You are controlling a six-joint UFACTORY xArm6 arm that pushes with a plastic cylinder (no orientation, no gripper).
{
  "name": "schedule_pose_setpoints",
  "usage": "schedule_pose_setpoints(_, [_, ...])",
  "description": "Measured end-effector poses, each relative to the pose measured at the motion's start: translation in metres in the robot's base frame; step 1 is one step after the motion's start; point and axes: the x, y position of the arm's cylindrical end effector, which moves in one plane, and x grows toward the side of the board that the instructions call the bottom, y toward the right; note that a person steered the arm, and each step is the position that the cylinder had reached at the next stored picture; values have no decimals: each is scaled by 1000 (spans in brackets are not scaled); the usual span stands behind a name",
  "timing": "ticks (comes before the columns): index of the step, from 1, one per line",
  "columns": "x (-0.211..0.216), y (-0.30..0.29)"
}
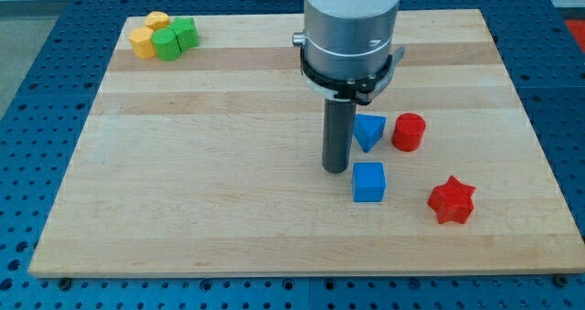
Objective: Move the blue cube into the red star
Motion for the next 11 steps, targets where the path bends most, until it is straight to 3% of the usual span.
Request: schedule_pose_setpoints(11, [38, 94])
